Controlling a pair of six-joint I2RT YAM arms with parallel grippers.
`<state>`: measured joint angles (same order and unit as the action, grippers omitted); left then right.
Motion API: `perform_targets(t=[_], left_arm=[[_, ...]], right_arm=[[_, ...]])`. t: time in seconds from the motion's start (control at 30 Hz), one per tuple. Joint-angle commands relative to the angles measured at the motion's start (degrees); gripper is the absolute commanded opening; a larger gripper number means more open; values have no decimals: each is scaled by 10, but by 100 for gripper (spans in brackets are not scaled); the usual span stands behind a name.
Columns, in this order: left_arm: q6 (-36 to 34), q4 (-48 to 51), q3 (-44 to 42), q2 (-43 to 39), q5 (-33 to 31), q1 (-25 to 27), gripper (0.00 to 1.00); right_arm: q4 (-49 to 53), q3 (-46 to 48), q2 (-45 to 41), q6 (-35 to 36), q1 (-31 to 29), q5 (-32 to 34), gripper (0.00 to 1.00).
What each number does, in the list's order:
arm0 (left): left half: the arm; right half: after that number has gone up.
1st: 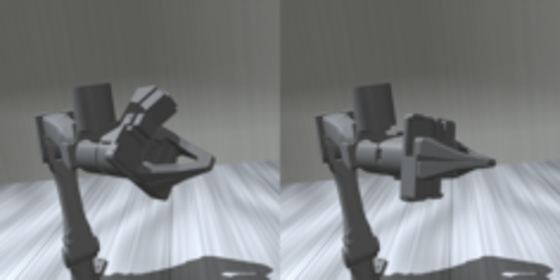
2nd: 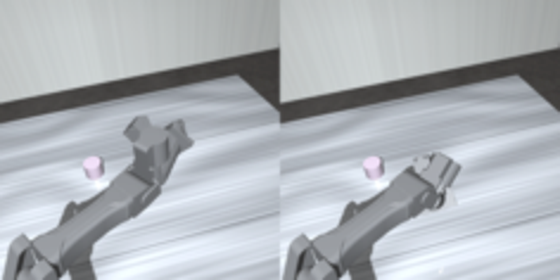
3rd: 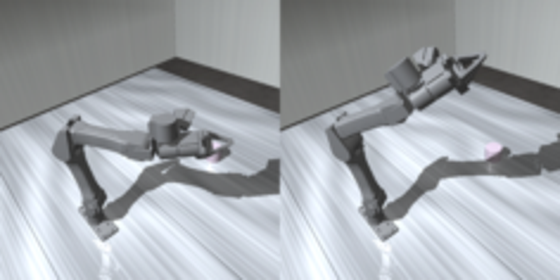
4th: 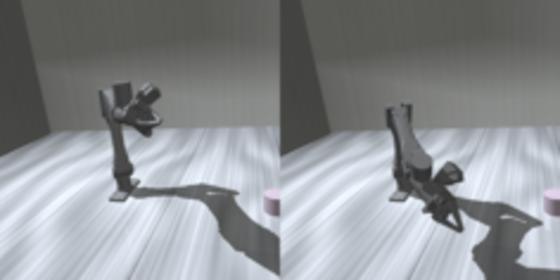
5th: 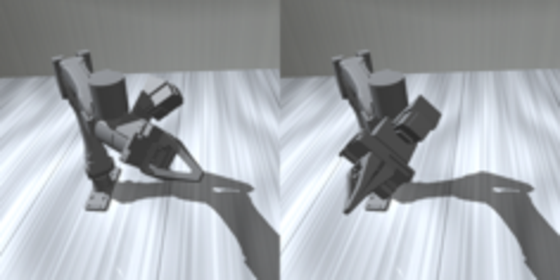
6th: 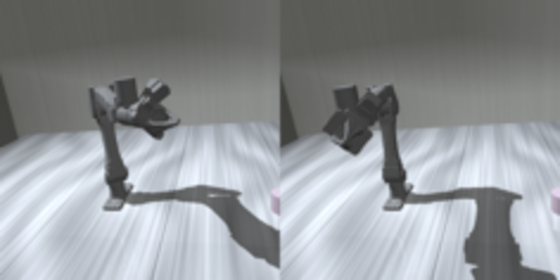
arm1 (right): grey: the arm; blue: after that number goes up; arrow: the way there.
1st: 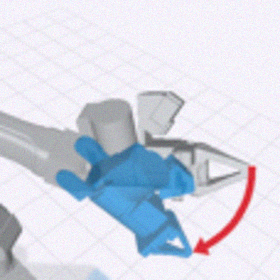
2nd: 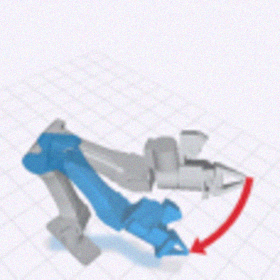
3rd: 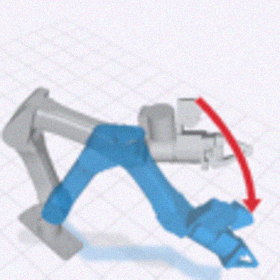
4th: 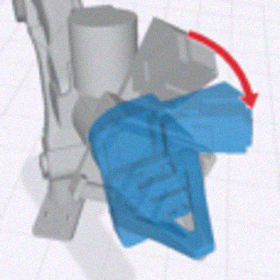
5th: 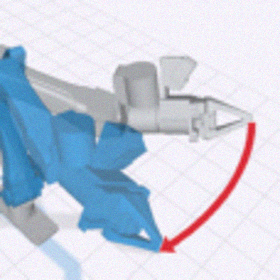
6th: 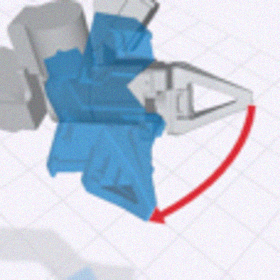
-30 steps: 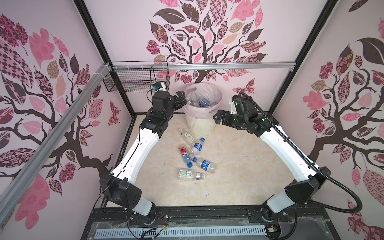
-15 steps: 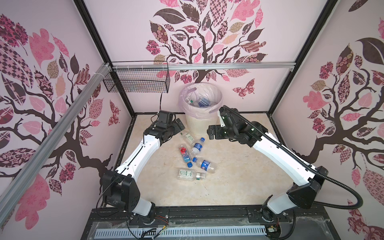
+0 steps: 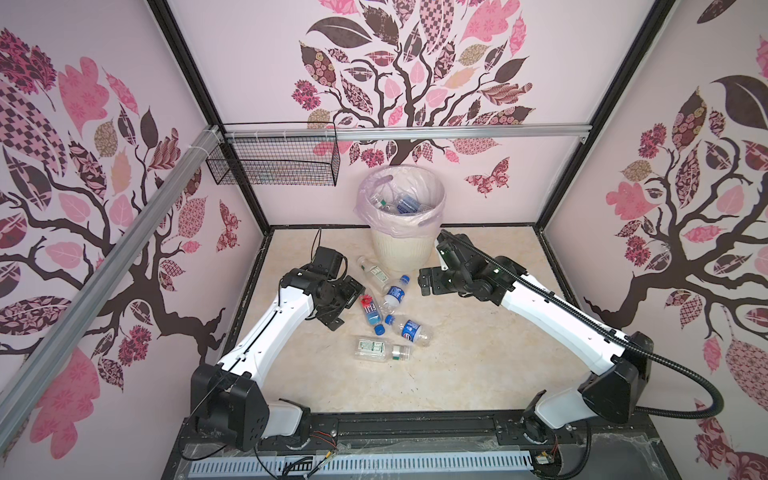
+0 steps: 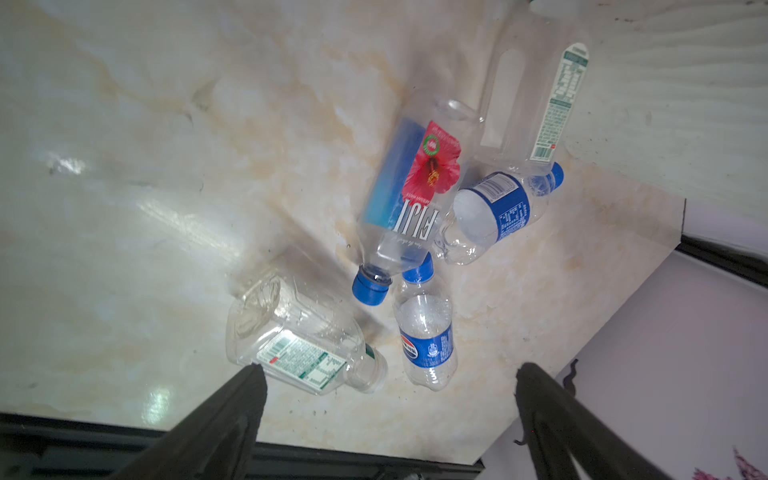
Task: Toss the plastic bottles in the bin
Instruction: 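Lower the left gripper onto the square green-cap bottle while the right lowers too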
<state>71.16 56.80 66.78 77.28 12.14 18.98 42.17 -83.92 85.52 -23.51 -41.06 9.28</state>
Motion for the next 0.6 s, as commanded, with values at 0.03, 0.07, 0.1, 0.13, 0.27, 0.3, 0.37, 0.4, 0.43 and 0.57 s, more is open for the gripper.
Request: perform_targets(t=[0.03, 0.07, 0.1, 0.13, 0.27, 0.3, 0.37, 0.4, 0.43, 0.57], left_arm=[[128, 27, -39, -11, -7, 44, 97], [136, 35, -42, -3, -6, 52, 97], [144, 46, -43, 8, -2, 60, 97], [146, 55, -44, 19, 2, 67, 97], [152, 70, -47, 53, 10, 75, 97], [156, 64, -51, 56, 8, 75, 97], [164, 40, -60, 59, 12, 75, 97], [173, 37, -62, 63, 12, 76, 97], [179, 31, -65, 64, 15, 77, 97], [191, 15, -75, 75, 17, 82, 97]], right_arm=[[-18, -8, -18, 2, -5, -2, 100], [-18, -10, -17, 2, -4, -3, 100], [-18, -11, -16, 2, -4, -2, 100], [-19, -13, -16, 2, -5, -1, 100], [-21, -12, -17, 4, -4, 3, 100], [-22, -10, -19, 5, -4, 3, 100], [-23, -8, -19, 6, -5, 4, 100], [-23, -9, -19, 6, -5, 3, 100], [-23, -8, -19, 6, -4, 4, 100], [-26, -4, -22, 7, -4, 6, 100]])
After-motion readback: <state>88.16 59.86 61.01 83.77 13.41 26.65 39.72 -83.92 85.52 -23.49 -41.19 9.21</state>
